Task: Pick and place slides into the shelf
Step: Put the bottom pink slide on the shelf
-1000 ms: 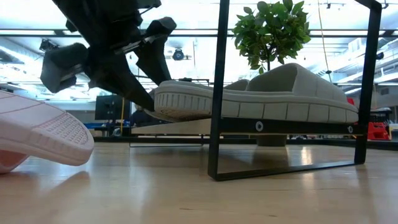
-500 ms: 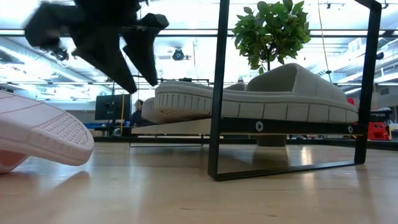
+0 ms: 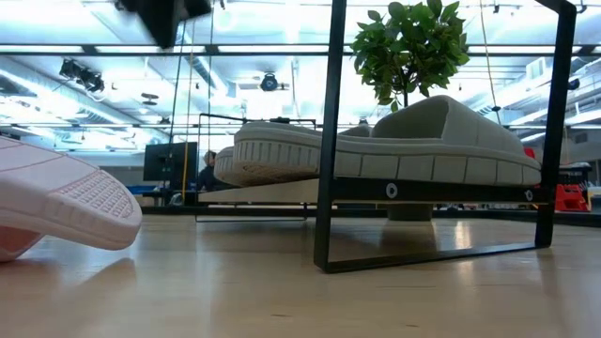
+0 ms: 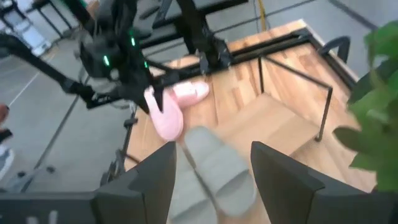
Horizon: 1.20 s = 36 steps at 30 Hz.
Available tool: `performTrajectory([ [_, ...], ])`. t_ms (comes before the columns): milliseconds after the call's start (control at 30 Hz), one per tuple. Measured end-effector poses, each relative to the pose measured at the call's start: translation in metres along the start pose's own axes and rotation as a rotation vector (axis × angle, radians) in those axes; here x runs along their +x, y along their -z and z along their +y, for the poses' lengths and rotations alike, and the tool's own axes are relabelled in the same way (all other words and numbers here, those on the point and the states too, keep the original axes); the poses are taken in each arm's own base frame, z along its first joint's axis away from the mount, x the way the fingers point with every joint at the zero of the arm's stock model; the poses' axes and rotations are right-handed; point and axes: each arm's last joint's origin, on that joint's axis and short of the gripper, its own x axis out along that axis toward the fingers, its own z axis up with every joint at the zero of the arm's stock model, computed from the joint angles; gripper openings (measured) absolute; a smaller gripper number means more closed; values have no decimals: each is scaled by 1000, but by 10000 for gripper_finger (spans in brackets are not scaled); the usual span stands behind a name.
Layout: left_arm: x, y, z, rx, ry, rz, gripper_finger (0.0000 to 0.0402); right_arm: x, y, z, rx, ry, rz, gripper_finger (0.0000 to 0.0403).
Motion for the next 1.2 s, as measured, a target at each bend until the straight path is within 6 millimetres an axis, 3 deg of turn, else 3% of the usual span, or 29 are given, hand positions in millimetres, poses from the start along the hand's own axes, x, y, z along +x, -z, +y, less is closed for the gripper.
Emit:
performTrajectory([
  [267,-36,-24,-8,-167,64,-161,175,-3,17,5,-59,-90,125,213],
  [500,-42,-30,-2,-261,-27,-244,173,-3,32,19,-156,-224,187,213],
  [800,-41,-43,32,-289,-153,-279,173,12,55,16,-207,-204,291,194],
  [1033,-45,-48,75,-274,-208,-217,166,38,57,15,-196,-255,268,174],
  [1200,-56,-46,84,-261,-210,-232,155,55,56,24,-242,-211,279,164],
])
